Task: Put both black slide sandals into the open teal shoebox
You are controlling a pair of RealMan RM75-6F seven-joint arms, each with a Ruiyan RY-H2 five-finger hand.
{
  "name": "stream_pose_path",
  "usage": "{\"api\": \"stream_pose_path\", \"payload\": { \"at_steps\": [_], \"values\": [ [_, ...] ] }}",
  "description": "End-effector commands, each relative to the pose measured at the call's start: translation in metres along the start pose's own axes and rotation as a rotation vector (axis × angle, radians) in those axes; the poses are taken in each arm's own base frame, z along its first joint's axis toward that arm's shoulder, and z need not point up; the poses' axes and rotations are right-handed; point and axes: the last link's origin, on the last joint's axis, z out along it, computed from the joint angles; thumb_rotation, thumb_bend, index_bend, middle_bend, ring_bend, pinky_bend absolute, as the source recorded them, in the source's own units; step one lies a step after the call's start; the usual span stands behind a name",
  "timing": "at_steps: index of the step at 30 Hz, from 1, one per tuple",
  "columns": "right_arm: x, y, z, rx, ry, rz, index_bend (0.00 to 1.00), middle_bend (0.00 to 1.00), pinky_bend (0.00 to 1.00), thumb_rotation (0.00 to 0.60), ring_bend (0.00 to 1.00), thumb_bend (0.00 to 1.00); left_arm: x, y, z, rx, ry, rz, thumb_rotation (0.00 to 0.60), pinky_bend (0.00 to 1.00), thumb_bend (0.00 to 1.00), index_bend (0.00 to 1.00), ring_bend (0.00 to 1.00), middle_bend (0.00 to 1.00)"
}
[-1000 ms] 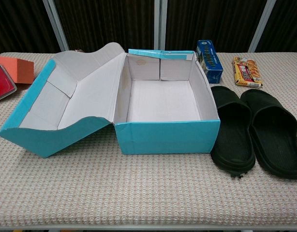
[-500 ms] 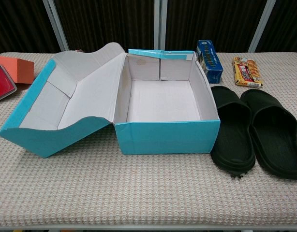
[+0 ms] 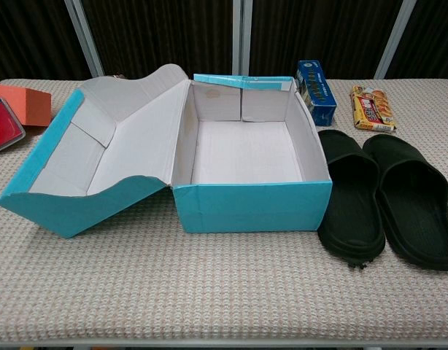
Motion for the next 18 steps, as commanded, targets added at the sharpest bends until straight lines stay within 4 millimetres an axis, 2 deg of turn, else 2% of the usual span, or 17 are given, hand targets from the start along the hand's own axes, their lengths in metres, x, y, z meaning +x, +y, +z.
{"api": "stream_pose_path", "payload": {
  "at_steps": [1, 5, 10, 18],
  "values": [
    [0.014, -0.010, 0.026, 0.031, -0.012, 0.002, 0.03, 0.07, 0.05, 0.600, 0.00, 0.00, 0.000, 0.000, -0.001, -0.013, -0.007, 0.000, 0.600, 0.09, 0.00, 0.17, 0.05, 0.18],
    [0.029, -0.026, 0.059, 0.068, -0.053, 0.017, 0.03, 0.07, 0.06, 0.600, 0.00, 0.00, 0.002, -0.002, -0.003, -0.007, -0.001, -0.003, 0.600, 0.09, 0.00, 0.17, 0.05, 0.18],
    [0.037, -0.056, 0.097, 0.118, -0.146, 0.024, 0.03, 0.09, 0.10, 0.600, 0.00, 0.00, 0.004, -0.004, -0.003, 0.001, 0.003, -0.008, 0.600, 0.09, 0.00, 0.17, 0.05, 0.19],
    [0.027, -0.111, 0.150, 0.148, -0.366, 0.060, 0.03, 0.10, 0.12, 0.600, 0.00, 0.00, 0.002, -0.007, -0.006, 0.009, 0.000, -0.021, 0.600, 0.09, 0.00, 0.17, 0.05, 0.19]
  ]
}}
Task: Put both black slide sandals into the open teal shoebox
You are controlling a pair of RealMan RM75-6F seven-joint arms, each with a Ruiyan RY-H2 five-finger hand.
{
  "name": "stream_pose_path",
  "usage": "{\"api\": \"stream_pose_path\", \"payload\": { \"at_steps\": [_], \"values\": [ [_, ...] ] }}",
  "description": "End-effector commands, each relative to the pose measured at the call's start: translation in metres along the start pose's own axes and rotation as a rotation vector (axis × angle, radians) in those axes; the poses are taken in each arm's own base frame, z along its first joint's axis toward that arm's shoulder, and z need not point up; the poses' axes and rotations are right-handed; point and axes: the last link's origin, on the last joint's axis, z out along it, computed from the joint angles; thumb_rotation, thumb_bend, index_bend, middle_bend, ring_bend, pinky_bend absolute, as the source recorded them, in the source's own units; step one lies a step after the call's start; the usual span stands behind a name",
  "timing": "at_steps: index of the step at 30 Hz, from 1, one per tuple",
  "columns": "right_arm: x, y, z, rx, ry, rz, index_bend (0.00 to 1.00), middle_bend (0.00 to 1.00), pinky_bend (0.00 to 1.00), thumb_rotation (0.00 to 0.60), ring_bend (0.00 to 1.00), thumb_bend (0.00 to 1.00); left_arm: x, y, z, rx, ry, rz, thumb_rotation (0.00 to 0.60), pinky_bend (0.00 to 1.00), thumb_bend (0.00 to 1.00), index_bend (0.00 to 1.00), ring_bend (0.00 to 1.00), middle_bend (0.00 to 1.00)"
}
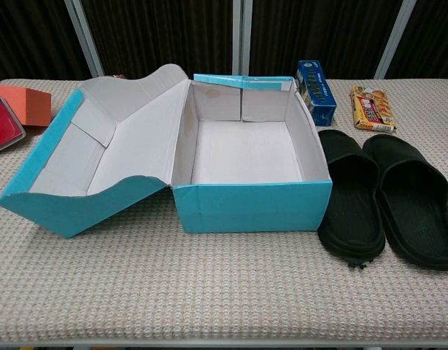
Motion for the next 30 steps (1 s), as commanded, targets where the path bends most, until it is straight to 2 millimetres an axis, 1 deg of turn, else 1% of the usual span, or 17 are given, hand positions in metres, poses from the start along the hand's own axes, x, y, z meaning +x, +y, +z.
{"api": "stream_pose_path", "payload": {
  "at_steps": [1, 9, 13, 17, 23, 30],
  "values": [
    [0.007, -0.042, 0.040, 0.048, -0.109, 0.020, 0.03, 0.10, 0.12, 0.600, 0.00, 0.00, 0.000, -0.002, -0.001, 0.004, 0.001, -0.004, 0.600, 0.09, 0.00, 0.17, 0.05, 0.19],
    [-0.009, -0.085, 0.088, 0.053, -0.320, 0.180, 0.03, 0.10, 0.12, 0.600, 0.00, 0.00, -0.001, -0.003, -0.005, -0.007, -0.016, -0.007, 0.600, 0.09, 0.00, 0.17, 0.05, 0.19],
    [-0.016, -0.102, 0.104, 0.054, -0.367, 0.193, 0.03, 0.11, 0.12, 0.600, 0.00, 0.00, -0.003, -0.002, -0.007, -0.011, -0.027, -0.014, 0.600, 0.09, 0.00, 0.17, 0.05, 0.19],
    [-0.026, -0.115, 0.119, 0.033, -0.376, 0.195, 0.03, 0.14, 0.12, 0.600, 0.00, 0.00, -0.006, 0.001, -0.009, -0.027, -0.043, -0.011, 0.600, 0.10, 0.00, 0.17, 0.05, 0.19],
    [-0.040, -0.131, 0.131, -0.012, -0.386, 0.146, 0.03, 0.15, 0.12, 0.600, 0.00, 0.00, -0.004, 0.001, -0.009, -0.033, -0.040, -0.015, 0.600, 0.10, 0.00, 0.17, 0.05, 0.19],
    [-0.050, -0.141, 0.137, -0.079, -0.367, 0.064, 0.03, 0.15, 0.12, 0.600, 0.00, 0.00, -0.003, -0.002, -0.010, -0.030, -0.043, -0.023, 0.600, 0.10, 0.00, 0.17, 0.05, 0.19]
  ]
}}
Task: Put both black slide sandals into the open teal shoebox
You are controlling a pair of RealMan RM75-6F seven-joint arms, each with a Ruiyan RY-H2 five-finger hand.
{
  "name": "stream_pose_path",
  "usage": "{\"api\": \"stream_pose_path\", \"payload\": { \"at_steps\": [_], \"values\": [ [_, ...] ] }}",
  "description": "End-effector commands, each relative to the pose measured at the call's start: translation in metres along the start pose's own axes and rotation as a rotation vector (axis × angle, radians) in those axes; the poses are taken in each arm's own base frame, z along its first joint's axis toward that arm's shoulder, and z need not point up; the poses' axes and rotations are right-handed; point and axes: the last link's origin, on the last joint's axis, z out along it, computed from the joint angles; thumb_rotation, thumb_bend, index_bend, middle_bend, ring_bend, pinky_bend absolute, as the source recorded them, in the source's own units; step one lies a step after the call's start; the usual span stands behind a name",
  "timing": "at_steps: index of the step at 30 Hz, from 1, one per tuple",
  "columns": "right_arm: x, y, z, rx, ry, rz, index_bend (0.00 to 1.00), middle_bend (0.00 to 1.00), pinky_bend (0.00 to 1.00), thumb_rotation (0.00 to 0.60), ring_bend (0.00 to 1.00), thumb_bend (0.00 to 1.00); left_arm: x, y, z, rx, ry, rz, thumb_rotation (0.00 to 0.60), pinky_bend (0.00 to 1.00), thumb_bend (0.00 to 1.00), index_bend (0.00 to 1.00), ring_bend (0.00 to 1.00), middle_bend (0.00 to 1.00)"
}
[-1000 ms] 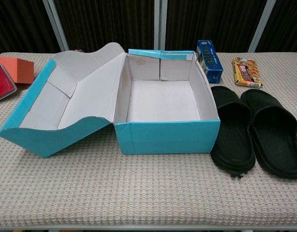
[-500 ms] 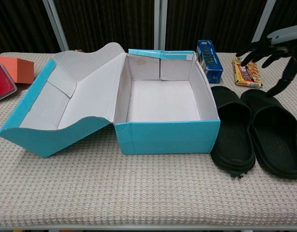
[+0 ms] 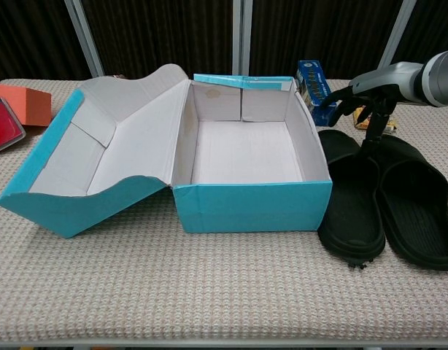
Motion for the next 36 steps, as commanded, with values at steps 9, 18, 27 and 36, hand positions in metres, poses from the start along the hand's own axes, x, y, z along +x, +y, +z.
{"api": "stream_pose_path", "payload": {
  "at_steps": [9, 18, 27, 36],
  "values": [
    [-0.012, -0.009, 0.013, -0.099, 0.004, -0.055, 0.03, 0.15, 0.12, 0.600, 0.00, 0.01, 0.001, -0.004, -0.002, 0.004, 0.001, -0.010, 0.600, 0.10, 0.00, 0.17, 0.05, 0.19],
    [-0.011, -0.013, 0.017, -0.111, 0.014, -0.069, 0.05, 0.16, 0.12, 0.600, 0.00, 0.02, -0.003, -0.008, -0.005, 0.012, -0.010, -0.022, 0.600, 0.10, 0.00, 0.17, 0.05, 0.19],
    [-0.014, -0.017, 0.023, -0.121, 0.008, -0.079, 0.07, 0.17, 0.12, 0.600, 0.00, 0.02, -0.001, -0.013, -0.008, 0.025, -0.009, -0.007, 0.600, 0.10, 0.00, 0.17, 0.05, 0.19],
    [-0.017, -0.019, 0.025, -0.128, 0.019, -0.095, 0.18, 0.21, 0.12, 0.600, 0.01, 0.05, 0.000, -0.014, -0.008, 0.028, -0.010, -0.012, 0.600, 0.10, 0.00, 0.17, 0.05, 0.19]
  ]
}}
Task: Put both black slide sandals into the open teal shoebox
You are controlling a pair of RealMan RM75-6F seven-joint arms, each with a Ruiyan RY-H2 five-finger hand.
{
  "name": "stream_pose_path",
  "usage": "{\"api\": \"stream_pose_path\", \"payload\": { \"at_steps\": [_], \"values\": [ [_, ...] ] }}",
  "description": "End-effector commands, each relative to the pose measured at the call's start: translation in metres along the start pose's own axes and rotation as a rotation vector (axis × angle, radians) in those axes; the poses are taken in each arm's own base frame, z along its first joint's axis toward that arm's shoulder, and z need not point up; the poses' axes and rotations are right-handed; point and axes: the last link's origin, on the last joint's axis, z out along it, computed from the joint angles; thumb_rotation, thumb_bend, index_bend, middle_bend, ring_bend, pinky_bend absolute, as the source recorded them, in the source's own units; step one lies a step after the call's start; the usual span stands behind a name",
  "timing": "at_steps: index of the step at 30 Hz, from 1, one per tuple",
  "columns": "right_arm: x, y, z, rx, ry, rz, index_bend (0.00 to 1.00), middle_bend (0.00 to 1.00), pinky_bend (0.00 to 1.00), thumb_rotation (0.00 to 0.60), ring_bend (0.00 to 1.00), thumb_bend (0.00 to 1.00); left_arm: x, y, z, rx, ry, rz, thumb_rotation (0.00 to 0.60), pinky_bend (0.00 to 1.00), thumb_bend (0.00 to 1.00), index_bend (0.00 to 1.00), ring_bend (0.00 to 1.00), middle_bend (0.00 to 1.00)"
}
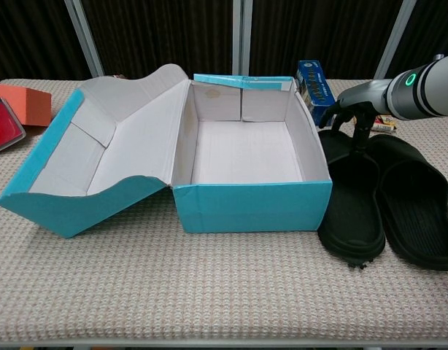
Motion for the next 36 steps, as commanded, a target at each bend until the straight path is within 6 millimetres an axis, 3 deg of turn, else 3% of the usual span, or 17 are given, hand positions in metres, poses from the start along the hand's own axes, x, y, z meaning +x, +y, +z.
{"api": "stream_pose_path", "payload": {
  "at_steps": [1, 27, 36],
  "values": [
    [-0.0008, -0.0009, 0.0002, 0.000, 0.002, -0.003, 0.18, 0.21, 0.12, 0.600, 0.01, 0.05, -0.0003, 0.0001, 0.0003, 0.000, -0.001, 0.000, 0.600, 0.10, 0.00, 0.17, 0.05, 0.19],
    [-0.0066, -0.0099, 0.0021, -0.027, 0.032, -0.075, 0.28, 0.29, 0.15, 0.600, 0.07, 0.06, -0.0016, -0.0040, -0.0011, 0.014, -0.008, -0.014, 0.600, 0.10, 0.00, 0.17, 0.05, 0.19],
    [-0.0049, -0.0094, 0.0028, -0.031, 0.065, -0.076, 0.40, 0.40, 0.17, 0.600, 0.13, 0.08, -0.0027, -0.0048, -0.0012, 0.018, -0.013, -0.022, 0.600, 0.10, 0.00, 0.17, 0.05, 0.19]
  ]
}}
